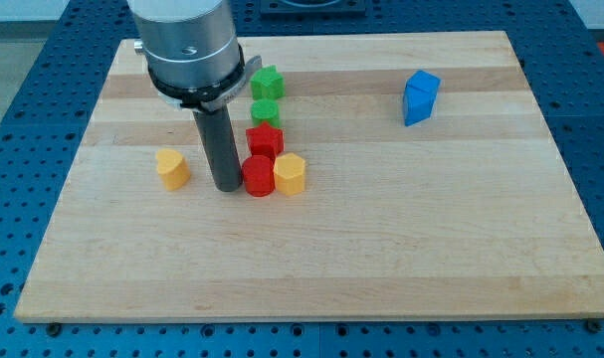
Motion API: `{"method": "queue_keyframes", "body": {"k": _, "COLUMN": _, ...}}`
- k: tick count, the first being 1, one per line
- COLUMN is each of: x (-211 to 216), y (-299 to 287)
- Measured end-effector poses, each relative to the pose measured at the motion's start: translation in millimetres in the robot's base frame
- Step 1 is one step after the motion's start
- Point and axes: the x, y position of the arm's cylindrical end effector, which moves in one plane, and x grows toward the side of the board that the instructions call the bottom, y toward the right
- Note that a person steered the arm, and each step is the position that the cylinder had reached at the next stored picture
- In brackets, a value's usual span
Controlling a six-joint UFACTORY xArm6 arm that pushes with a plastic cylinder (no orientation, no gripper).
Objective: Push the yellow heart vertically to the bottom of the hexagon
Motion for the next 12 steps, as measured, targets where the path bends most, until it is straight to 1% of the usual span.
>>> {"method": "queue_keyframes", "body": {"k": 3, "x": 0.0, "y": -1.9}}
{"method": "queue_keyframes", "body": {"k": 4, "x": -4.2, "y": -23.6}}
{"method": "queue_keyframes", "body": {"k": 6, "x": -75.3, "y": -57.1}}
{"method": "queue_keyframes", "body": {"k": 7, "x": -53.8, "y": -85.5}}
{"method": "queue_keyframes", "body": {"k": 8, "x": 6.0, "y": -89.5}}
{"method": "queue_keyframes", "body": {"k": 9, "x": 52.1, "y": -78.4}}
{"method": "queue_keyframes", "body": {"k": 10, "x": 71.8, "y": -72.4}}
{"method": "queue_keyframes", "body": {"k": 11, "x": 73.8, "y": -86.0}}
{"method": "queue_keyframes", "body": {"k": 12, "x": 106.9, "y": -87.2}}
